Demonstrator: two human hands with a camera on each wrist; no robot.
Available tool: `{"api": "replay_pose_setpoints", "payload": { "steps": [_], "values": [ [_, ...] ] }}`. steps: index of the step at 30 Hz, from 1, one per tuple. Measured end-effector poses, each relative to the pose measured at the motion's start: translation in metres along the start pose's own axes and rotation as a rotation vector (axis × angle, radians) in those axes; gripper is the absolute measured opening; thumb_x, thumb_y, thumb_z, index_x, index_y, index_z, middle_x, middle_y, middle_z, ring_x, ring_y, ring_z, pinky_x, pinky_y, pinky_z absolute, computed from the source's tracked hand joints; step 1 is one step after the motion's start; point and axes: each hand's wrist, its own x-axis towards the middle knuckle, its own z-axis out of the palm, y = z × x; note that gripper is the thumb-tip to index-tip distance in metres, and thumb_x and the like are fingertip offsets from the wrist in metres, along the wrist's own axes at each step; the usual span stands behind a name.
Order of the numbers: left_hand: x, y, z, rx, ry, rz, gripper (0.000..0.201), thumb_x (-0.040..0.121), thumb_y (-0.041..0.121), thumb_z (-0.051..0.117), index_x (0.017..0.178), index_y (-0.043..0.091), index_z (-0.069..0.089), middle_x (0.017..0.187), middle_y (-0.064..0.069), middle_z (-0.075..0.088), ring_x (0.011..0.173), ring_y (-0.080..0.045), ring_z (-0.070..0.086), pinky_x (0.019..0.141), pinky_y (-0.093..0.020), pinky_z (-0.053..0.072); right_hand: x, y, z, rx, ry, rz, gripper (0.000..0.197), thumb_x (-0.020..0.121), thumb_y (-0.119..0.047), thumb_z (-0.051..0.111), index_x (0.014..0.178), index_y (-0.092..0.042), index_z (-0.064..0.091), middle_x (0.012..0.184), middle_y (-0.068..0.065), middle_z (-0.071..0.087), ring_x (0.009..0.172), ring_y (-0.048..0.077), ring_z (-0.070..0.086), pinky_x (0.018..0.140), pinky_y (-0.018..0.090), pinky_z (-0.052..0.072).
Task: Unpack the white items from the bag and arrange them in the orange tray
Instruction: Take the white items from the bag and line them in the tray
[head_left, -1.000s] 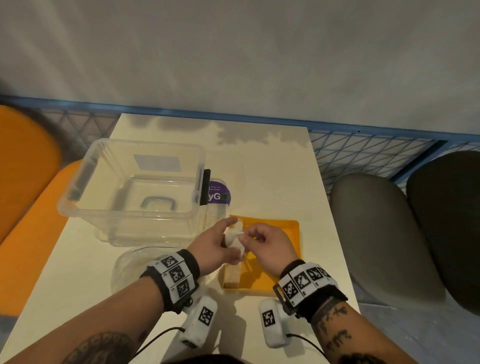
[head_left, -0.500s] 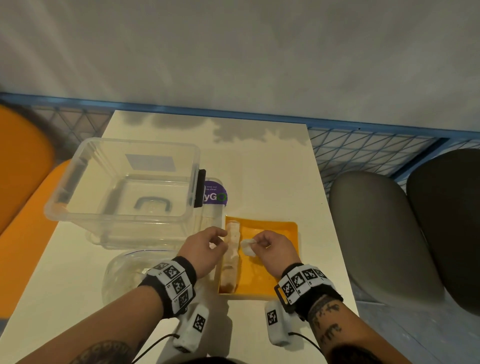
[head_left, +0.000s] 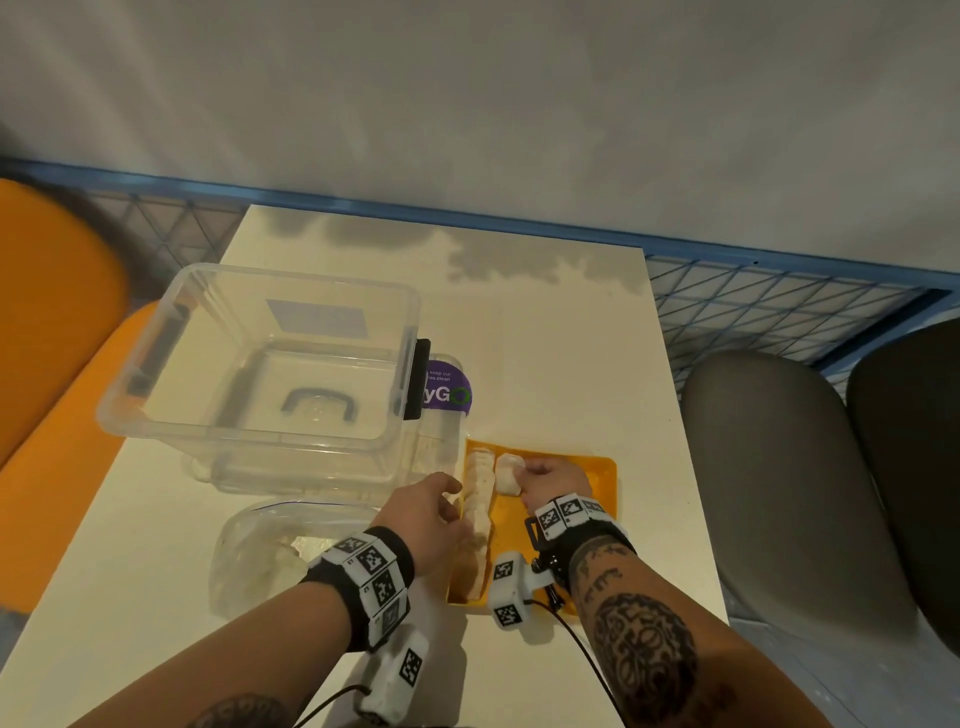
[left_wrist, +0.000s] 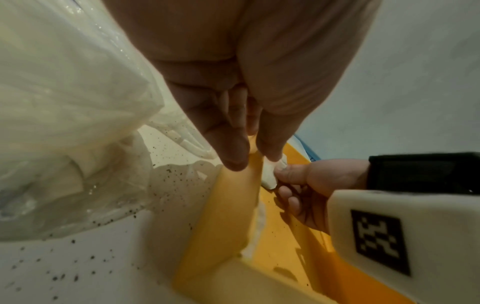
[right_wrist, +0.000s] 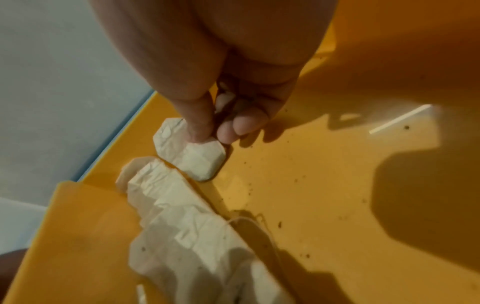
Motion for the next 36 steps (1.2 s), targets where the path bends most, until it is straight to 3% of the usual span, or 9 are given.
{"api": "replay_pose_setpoints", "payload": {
  "steps": [5,8,12,17,22,28,32,36],
  "values": [
    [0.001,-0.001,-0.001,-0.006,-0.014,-0.008,0.044,0.083,0.034,0.075,0.122,0.028,0.056,0.097,0.01,0.066,0.076,-0.014,0.068,0.08,-0.037,0.061,0.002,-0.002,0.009,0.063,0.008,0.039,0.024,0.084,-0.041,0.071,0.1,-0.023,0.076,0.092,-0.003,0.075,0.085,0.022,0.07,0.079,0.039,0.059],
    [0.003,-0.002,-0.001,-0.011,-0.012,0.0,0.041,0.083,0.035,0.075,0.119,0.027,0.057,0.096,0.009,0.066,0.072,-0.014,0.065,0.08,-0.038,0.061,0.003,-0.004,0.007,0.067,0.036,0.062,0.019,0.088,-0.037,0.07,0.101,-0.022,0.072,0.095,-0.005,0.067,0.084,0.018,0.06,0.074,0.027,0.045],
    [0.003,-0.003,-0.001,0.003,-0.027,0.012,0.038,0.084,0.036,0.074,0.118,0.027,0.057,0.099,0.007,0.067,0.072,-0.014,0.065,0.081,-0.038,0.061,0.0,-0.003,0.005,0.051,0.024,0.084,0.028,0.086,-0.039,0.071,0.108,-0.022,0.07,0.101,-0.001,0.064,0.085,0.019,0.057,0.074,0.026,0.042],
    [0.003,-0.002,-0.002,0.017,-0.035,0.012,0.037,0.085,0.036,0.073,0.117,0.027,0.057,0.098,0.007,0.068,0.075,-0.015,0.067,0.081,-0.038,0.061,0.004,-0.002,0.008,-0.003,-0.002,0.105,0.009,0.085,-0.034,0.072,0.091,-0.03,0.067,0.093,-0.004,0.063,0.08,0.018,0.058,0.071,0.025,0.043],
    [0.002,-0.001,-0.004,0.03,-0.042,0.014,0.036,0.086,0.034,0.072,0.119,0.026,0.057,0.097,0.007,0.069,0.075,-0.015,0.067,0.081,-0.038,0.061,0.001,-0.001,0.005,0.014,0.038,0.082,0.005,0.087,-0.033,0.071,0.087,-0.032,0.066,0.088,-0.007,0.062,0.07,0.013,0.055,0.055,0.023,0.038],
    [0.001,0.001,-0.004,0.037,-0.04,0.017,0.037,0.087,0.031,0.071,0.121,0.025,0.057,0.096,0.006,0.069,0.071,-0.013,0.064,0.081,-0.037,0.06,-0.004,-0.003,0.003,0.037,0.018,0.048,0.013,0.086,-0.031,0.073,0.097,-0.026,0.072,0.094,-0.005,0.064,0.084,0.018,0.059,0.073,0.027,0.043],
    [-0.001,0.003,-0.006,0.058,-0.028,0.021,0.037,0.088,0.031,0.07,0.122,0.025,0.057,0.095,0.007,0.068,0.075,-0.013,0.066,0.081,-0.036,0.06,-0.005,-0.003,0.0,0.046,0.014,0.036,0.011,0.082,-0.037,0.075,0.089,-0.033,0.067,0.096,-0.003,0.071,0.086,0.02,0.068,0.083,0.036,0.057],
    [-0.008,0.004,-0.013,0.045,-0.015,0.026,0.034,0.09,0.036,0.066,0.122,0.026,0.057,0.1,0.006,0.069,0.076,-0.014,0.067,0.08,-0.036,0.06,-0.011,0.0,-0.007,-0.039,0.016,0.018,0.017,0.084,-0.037,0.071,0.098,-0.027,0.067,0.1,0.003,0.073,0.087,0.026,0.069,0.081,0.04,0.059]
  ]
}}
